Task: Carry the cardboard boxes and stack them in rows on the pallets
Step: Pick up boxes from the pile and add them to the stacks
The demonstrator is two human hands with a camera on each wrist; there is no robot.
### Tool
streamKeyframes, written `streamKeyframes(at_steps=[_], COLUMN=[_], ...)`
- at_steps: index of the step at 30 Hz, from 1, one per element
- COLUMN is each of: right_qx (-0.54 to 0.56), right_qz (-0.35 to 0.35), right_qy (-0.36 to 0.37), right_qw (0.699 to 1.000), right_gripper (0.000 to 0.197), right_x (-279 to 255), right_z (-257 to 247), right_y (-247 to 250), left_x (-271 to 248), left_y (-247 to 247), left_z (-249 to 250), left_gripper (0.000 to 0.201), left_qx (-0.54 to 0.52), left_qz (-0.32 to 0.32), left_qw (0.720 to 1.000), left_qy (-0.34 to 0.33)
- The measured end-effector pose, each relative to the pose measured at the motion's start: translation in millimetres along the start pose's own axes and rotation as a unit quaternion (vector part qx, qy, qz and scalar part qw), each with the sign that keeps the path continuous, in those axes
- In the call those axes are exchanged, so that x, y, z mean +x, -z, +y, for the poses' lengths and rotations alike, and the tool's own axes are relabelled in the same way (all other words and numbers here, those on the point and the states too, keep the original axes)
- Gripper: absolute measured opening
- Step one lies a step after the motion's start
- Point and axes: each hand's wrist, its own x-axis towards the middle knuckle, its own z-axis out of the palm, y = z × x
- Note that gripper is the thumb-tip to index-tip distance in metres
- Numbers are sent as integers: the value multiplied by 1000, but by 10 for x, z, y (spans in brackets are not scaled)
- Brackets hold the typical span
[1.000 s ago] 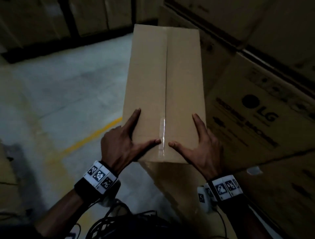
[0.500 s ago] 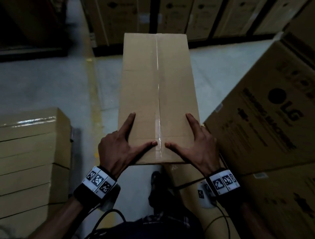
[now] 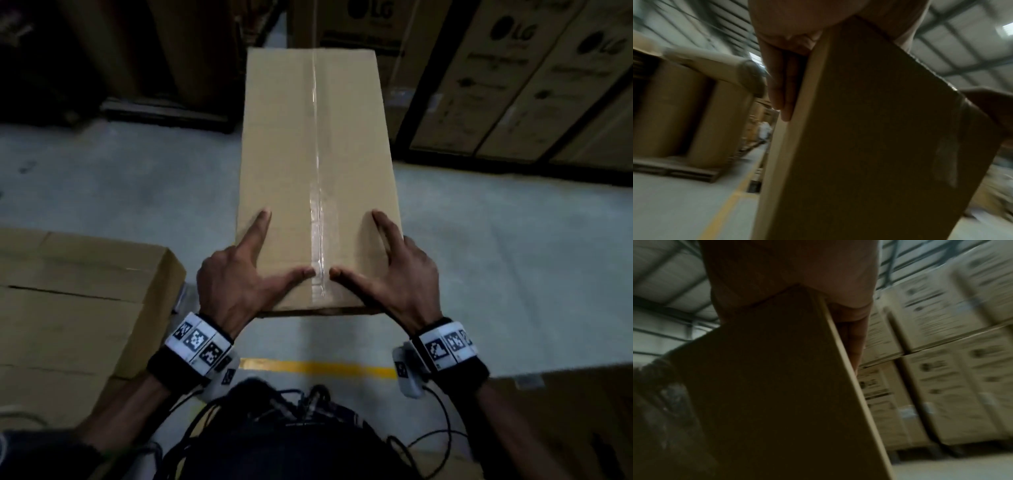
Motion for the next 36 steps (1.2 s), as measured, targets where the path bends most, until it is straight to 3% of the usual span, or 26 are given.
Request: streamKeyframes(at_steps=[7,12,18,25,36], right_qx=[10,3,-3,27,78], right_qz=[-42,-73,-95,-123,-226], right_qy=[91,145,208,273,366], right_qw=[995,987,974,954,899], right_gripper=[119,118,118,115,116], right_x=[1969,3384,5173,6671,9006], right_z=[-331,-797,-1756,-2795,-4778], right_y=[-435,-979,-1450,-1966,-3674], left_x=[1518,2760,4414,5762,7875], left_y=[-21,-64,181,590,1008], left_z=[-209,-661,-1312,-1978,-3594], left_gripper=[118,119,123,119,115], left_qx=[5,1,-11,-22,-22], left_qz=[53,83,120,153,193], left_qw=[996,989,977,960,900], left_qy=[73,126,178,234,389])
